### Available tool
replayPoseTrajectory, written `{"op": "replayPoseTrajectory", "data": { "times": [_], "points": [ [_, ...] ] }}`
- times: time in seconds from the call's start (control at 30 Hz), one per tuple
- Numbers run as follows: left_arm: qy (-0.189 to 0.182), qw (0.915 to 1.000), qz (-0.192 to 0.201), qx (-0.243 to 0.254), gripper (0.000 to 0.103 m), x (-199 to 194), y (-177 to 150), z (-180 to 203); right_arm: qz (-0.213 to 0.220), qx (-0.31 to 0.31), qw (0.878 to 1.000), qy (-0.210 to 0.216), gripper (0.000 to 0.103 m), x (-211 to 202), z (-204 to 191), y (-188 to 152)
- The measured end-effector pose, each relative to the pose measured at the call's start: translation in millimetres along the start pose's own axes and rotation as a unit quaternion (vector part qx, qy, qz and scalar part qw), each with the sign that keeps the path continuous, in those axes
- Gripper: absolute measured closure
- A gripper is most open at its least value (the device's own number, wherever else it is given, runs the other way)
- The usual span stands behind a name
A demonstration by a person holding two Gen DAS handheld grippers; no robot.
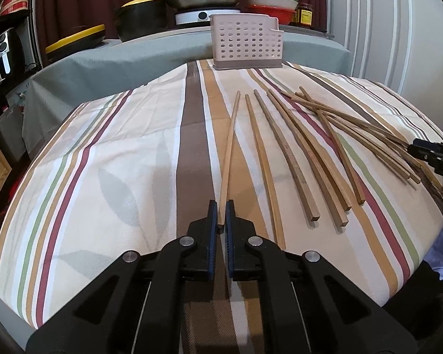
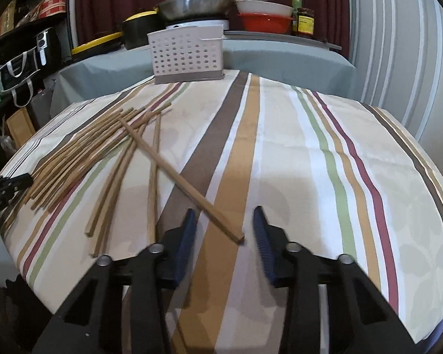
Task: Organize utensils
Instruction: 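Grasp a chopstick with the right tool while the left tool holds its chopstick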
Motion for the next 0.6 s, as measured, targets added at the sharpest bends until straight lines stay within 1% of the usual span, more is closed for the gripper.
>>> {"op": "replayPoseTrajectory", "data": {
  "times": [0.07, 0.3, 0.6],
  "points": [
    [0.000, 1.0000, 0.000, 0.000, 0.097, 0, 0, 0, 0.001, -0.009, 1.000, 0.004, 0.082, -2, -5, 0],
    [0.000, 1.0000, 0.001, 0.000, 0.097, 0, 0, 0, 0.009, -0.025, 1.000, 0.010, 0.094, -6, -16, 0],
    [-0.002, 1.0000, 0.006, -0.003, 0.097, 0, -1, 1, 0.021, -0.028, 0.999, 0.007, 0.096, -10, -21, 1]
  ]
}}
Point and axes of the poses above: each gripper's, at about its wrist camera, not at the fingertips, and x roughly the way its jaws point, z to its right, y to its top, the point moved 9 cm from there along x, roughly the way its jaws point, and after that the axes turned 12 degrees about -x, right-handed, at the moved point
